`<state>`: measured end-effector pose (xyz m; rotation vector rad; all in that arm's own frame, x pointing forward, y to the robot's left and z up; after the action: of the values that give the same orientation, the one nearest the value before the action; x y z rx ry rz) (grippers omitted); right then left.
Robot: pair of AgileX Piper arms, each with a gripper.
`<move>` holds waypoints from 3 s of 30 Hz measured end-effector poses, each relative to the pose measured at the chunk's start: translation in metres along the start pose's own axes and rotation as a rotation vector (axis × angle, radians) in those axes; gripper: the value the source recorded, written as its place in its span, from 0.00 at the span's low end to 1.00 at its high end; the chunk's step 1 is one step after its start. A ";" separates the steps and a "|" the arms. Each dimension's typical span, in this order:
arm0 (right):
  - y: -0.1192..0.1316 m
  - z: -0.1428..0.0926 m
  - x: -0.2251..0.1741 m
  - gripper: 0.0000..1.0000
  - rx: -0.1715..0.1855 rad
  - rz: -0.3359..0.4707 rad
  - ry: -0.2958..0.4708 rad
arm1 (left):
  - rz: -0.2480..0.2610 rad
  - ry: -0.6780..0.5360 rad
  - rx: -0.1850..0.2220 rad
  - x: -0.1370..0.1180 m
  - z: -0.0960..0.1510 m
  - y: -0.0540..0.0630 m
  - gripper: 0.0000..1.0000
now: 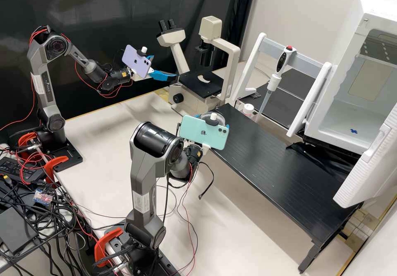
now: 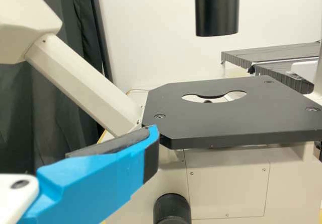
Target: Move the petri dish to the incubator
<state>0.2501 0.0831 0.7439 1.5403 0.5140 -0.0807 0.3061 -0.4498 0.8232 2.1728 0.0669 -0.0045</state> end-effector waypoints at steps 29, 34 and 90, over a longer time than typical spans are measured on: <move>0.031 0.004 -0.013 0.00 -0.022 0.095 -0.060 | 0.000 0.000 0.000 0.000 0.000 0.000 1.00; 0.059 0.014 -0.031 0.00 -0.003 0.206 -0.094 | 0.000 0.000 0.000 0.000 0.000 0.000 1.00; 0.335 0.135 0.118 0.00 0.062 0.532 -0.464 | 0.000 0.000 0.000 0.000 0.000 0.000 1.00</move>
<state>0.5138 0.0020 1.0050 1.6085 -0.2715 -0.0411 0.3061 -0.4498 0.8232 2.1728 0.0669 -0.0045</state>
